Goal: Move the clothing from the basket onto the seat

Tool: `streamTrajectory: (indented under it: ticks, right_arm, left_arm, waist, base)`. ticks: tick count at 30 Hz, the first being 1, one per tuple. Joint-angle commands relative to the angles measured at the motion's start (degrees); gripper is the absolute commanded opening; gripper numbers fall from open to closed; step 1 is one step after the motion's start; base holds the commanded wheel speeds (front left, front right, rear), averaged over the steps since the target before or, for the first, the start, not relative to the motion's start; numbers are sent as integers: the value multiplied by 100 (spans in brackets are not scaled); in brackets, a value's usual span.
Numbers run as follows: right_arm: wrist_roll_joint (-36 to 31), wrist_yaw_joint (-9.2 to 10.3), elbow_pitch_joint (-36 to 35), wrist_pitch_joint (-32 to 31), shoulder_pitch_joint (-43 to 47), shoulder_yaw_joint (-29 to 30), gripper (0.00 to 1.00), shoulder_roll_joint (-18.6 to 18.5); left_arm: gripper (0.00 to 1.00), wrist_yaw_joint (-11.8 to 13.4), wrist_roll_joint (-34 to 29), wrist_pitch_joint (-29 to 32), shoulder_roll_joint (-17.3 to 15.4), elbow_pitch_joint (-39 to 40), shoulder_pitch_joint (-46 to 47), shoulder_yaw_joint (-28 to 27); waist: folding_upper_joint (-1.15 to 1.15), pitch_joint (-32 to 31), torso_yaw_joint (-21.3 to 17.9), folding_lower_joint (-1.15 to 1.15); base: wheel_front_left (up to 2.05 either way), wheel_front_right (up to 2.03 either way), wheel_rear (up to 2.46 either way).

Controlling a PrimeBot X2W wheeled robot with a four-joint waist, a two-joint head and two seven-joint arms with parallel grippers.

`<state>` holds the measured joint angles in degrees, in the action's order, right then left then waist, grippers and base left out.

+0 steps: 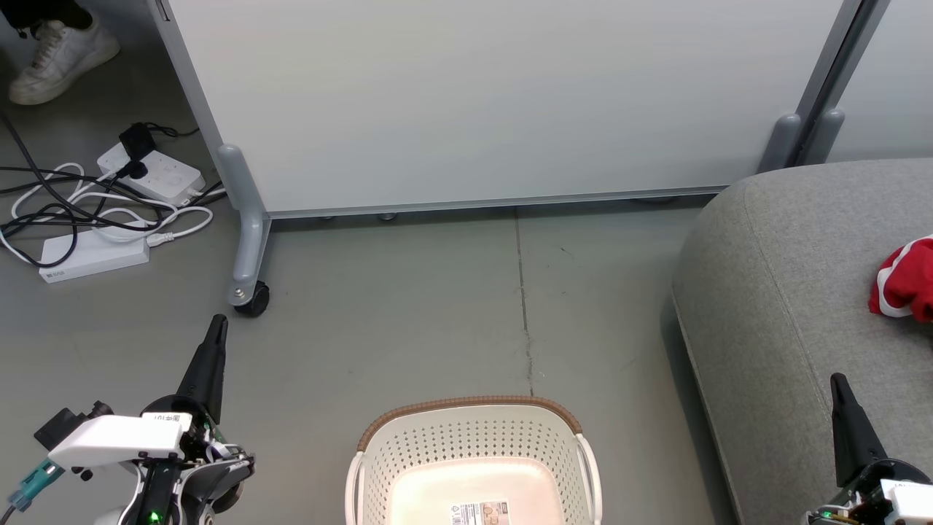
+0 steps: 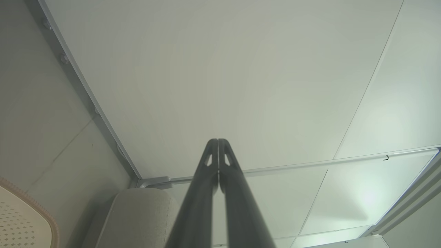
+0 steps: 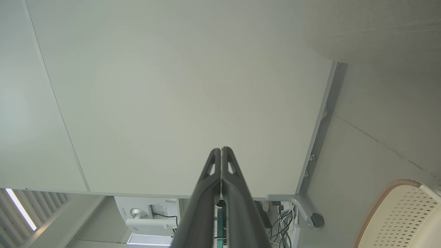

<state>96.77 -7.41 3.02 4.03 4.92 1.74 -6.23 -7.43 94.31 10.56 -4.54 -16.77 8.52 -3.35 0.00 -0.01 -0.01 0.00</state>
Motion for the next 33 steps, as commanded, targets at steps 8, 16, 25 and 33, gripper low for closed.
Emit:
streamTrajectory:
  ticks: [8,16,25,33]
  right_arm:
    - [34,-14,-10,1,-61,6,0,-58]
    - [42,-14,-11,16,-60,-4,0,-65]
    - [51,-14,-13,31,-59,-16,0,-74]
    - [48,-14,-14,42,-59,-24,0,-82]
  left_arm:
    - [0,-20,-9,20,-9,11,76,-41]
    - [0,-20,-23,29,0,10,77,-52]
    - [0,-21,-34,43,8,11,77,-63]
    - [0,-21,-42,41,15,11,78,-71]
  waist:
    - [0,0,0,0]
    - [0,0,0,0]
    - [0,0,0,0]
    - [0,0,0,0]
  base:
    - [0,0,0]
    - [0,0,0]
    - [0,0,0]
    - [0,0,0]
